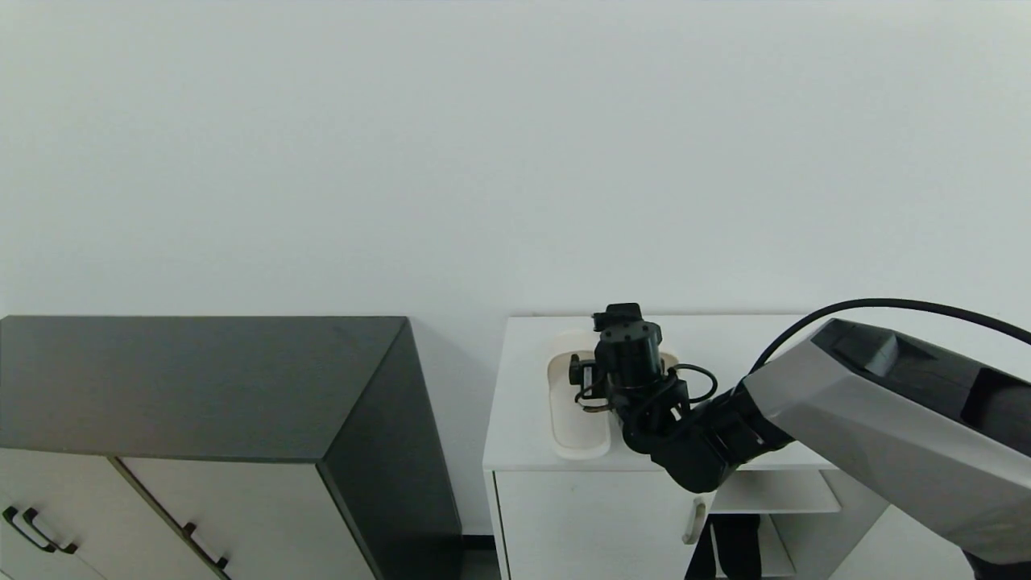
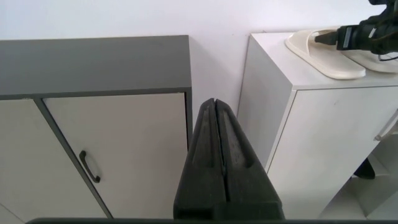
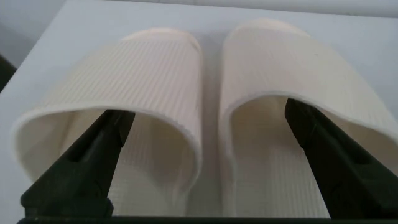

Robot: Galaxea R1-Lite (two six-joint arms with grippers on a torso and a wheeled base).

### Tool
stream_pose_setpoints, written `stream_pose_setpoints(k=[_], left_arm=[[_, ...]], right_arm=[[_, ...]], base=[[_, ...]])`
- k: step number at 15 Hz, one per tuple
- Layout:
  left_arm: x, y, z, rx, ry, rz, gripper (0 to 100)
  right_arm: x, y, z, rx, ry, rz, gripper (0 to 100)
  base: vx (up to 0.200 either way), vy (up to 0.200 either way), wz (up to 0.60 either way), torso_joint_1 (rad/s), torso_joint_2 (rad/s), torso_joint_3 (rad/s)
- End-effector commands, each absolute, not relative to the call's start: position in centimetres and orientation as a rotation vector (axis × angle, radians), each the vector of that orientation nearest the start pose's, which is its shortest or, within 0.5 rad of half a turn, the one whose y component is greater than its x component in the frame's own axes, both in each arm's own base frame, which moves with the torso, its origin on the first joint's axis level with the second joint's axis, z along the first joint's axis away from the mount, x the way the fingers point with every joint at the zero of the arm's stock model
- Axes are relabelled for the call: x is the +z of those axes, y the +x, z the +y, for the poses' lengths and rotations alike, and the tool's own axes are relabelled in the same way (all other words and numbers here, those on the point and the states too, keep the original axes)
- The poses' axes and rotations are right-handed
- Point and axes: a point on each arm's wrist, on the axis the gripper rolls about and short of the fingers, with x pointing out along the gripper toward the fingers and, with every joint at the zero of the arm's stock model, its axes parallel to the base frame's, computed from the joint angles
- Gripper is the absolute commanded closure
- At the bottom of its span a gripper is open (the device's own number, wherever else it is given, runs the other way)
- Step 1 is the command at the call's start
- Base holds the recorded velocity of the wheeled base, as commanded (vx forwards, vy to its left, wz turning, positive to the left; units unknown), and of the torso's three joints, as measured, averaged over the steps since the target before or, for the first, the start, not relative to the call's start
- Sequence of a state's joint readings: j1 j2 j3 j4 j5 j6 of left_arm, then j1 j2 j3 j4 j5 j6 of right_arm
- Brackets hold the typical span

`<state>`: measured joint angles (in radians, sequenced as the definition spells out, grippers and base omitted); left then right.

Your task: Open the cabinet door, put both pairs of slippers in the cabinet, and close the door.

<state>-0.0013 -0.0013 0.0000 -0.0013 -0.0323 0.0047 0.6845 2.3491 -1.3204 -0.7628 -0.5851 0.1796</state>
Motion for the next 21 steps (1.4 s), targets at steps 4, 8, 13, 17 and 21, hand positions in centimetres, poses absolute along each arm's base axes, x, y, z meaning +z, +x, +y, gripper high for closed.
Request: stream_pose_setpoints(k=[4,8,13,17,21], left_arm=[[7.6,-2.3,-0.1,-0.034,0.005,-0.002,100],[7.6,-2.3,-0.1,-0.034,0.005,-0.002,100],[7.6,-2.3,-0.1,-0.034,0.005,-0.002,100],[7.6,-2.3,-0.1,-0.034,0.005,-0.002,100],[7.6,-2.3,-0.1,-0.034,0.003,-0.002,100]], right_arm=[[7.3,37.8,28.1,0.067,0.029,0.208,0],[7.4,38.3,28.3,0.065,0.035,0.198,0],[7.0,38.5,28.3,0.061,0.028,0.208,100],[7.5,38.0,28.5,0.071,0.025,0.204,100],[11.1,34.1,28.4,0.127,0.019,0.186,100]], base=[[0.000,0.000,0.00,0.000,0.00,0.000],[0.000,0.000,0.00,0.000,0.00,0.000],[0.000,0.000,0.00,0.000,0.00,0.000],[0.000,0.000,0.00,0.000,0.00,0.000],[0.000,0.000,0.00,0.000,0.00,0.000]])
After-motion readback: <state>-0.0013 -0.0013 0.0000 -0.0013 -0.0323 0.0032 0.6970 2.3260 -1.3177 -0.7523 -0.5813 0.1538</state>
